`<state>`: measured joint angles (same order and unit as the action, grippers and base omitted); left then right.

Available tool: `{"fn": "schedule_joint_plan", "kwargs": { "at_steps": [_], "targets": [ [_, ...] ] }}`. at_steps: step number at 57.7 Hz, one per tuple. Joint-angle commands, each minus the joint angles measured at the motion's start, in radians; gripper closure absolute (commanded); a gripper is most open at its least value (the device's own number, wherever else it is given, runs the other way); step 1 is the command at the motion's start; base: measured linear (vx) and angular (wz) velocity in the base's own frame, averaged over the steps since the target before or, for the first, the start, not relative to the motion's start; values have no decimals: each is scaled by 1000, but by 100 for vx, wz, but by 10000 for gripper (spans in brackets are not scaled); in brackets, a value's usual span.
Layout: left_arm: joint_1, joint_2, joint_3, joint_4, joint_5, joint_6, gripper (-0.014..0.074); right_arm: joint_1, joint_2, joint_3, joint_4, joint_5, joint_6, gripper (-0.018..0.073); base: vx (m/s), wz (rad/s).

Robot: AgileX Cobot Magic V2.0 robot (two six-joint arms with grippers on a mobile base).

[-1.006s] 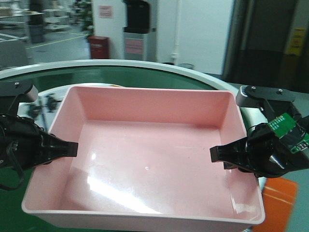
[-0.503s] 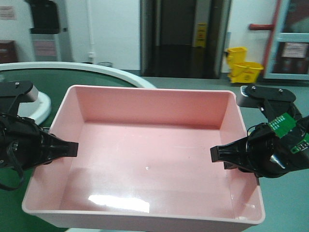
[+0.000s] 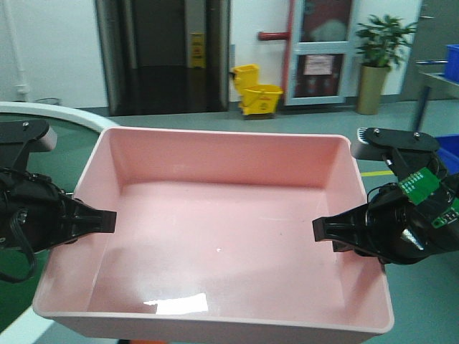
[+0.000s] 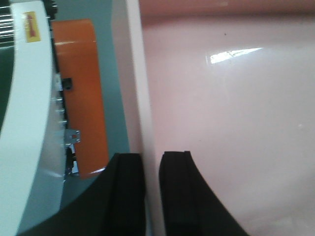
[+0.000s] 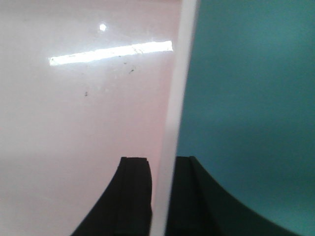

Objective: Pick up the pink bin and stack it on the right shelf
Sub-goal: 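Hold the pink bin with both grippers while the base drives to the table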

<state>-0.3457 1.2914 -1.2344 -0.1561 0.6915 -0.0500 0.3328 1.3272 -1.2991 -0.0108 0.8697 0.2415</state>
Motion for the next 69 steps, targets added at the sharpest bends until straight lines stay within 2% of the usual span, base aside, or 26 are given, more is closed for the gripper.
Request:
{"fn": "schedule_joint_plan", "kwargs": {
  "at_steps": [1,48,69],
  "targets": [
    [4,-32,-37,20,-78,14,598,-8,-34,-33,-46,-62,-25,568,-7,-54],
    [4,-32,-37,20,-78,14,598,-8,-34,-33,-43,-62,-25,568,8,-54],
    [4,-32,-37,20,-78,14,598,-8,-34,-33,-39,-62,-25,568,26,-25]
  ]
}}
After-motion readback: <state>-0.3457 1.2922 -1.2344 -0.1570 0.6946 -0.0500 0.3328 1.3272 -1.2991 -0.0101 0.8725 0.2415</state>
